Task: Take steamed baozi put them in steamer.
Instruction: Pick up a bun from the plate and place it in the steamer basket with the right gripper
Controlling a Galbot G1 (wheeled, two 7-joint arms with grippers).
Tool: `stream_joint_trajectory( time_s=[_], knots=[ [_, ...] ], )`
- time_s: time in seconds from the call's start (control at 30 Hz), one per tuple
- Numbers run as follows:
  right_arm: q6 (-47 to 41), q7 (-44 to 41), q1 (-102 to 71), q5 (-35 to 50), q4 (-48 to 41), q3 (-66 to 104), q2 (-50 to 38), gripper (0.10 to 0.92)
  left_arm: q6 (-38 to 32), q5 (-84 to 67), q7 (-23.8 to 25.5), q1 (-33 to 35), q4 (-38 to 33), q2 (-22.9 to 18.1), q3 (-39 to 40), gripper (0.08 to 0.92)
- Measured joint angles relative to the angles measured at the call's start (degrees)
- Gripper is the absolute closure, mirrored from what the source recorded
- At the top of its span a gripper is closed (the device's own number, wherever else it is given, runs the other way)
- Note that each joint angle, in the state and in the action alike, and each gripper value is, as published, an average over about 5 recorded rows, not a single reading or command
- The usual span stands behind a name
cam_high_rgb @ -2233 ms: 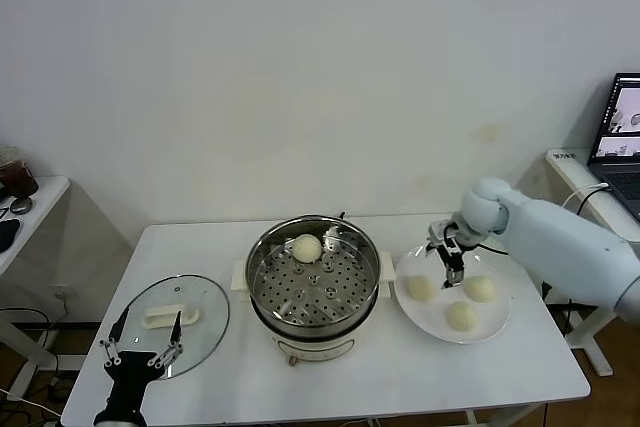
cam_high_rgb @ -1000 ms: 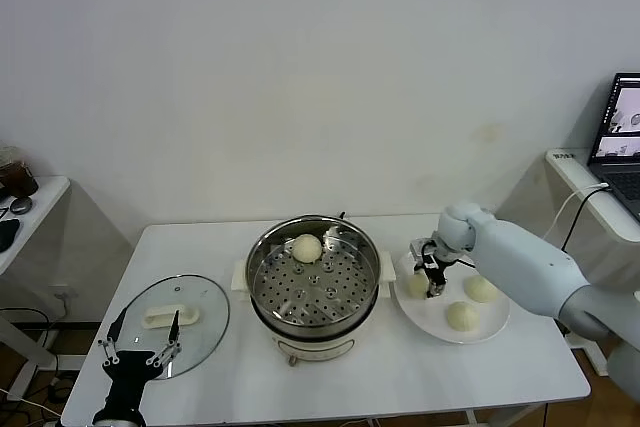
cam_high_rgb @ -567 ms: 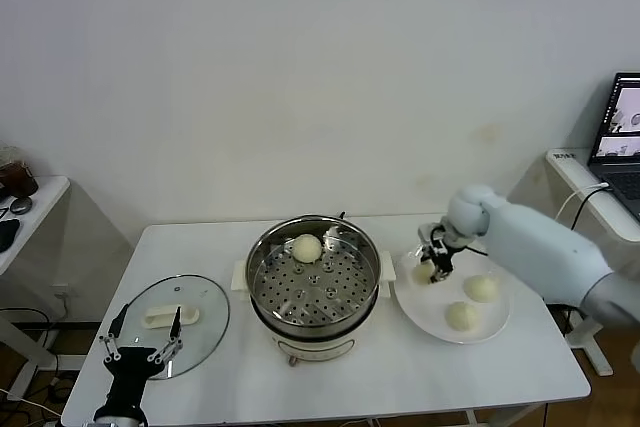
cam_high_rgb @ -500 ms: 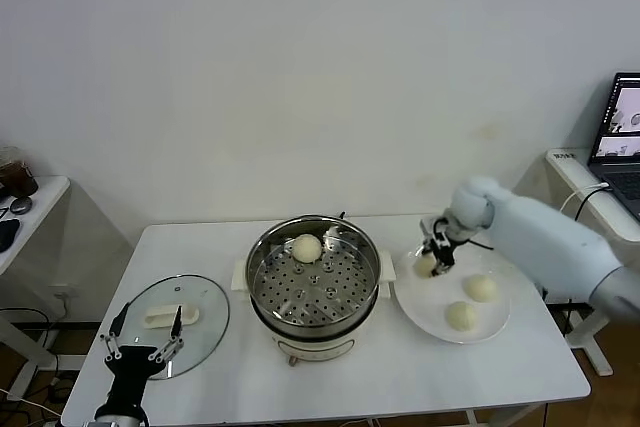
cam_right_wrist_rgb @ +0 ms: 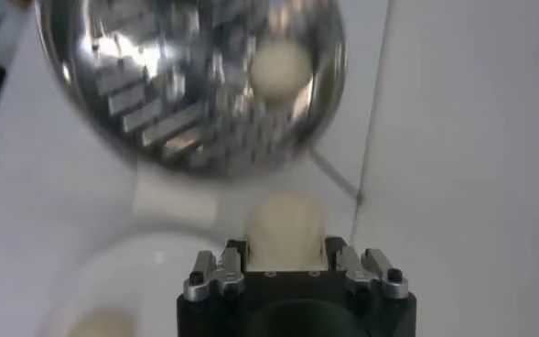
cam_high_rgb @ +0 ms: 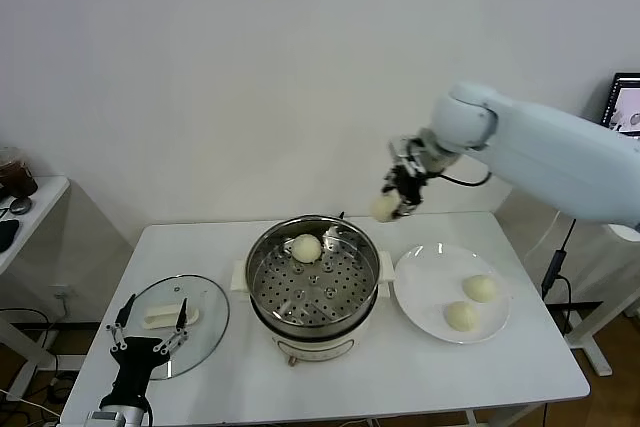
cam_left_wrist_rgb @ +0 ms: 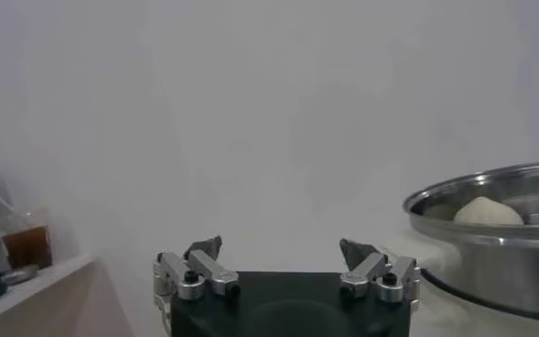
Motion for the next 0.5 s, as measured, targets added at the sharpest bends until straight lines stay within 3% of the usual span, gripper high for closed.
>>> stream_joint_trajectory(
  time_s=[0.23,0.5],
  knots=[
    [-7.71,5.06,0.81,7.48,0.52,-3.03,9.07,0.516,-0.07,0.67,-0.04,-0.72,0.45,-0.02,-0.99,0.177],
    [-12.89,8.49,-2.47,10.44,-3.45,-5.09,18.84,0.516,-0.18,0.89,-0.13,-0.70,0.61,-0.33,-2.00,0.177]
  ],
)
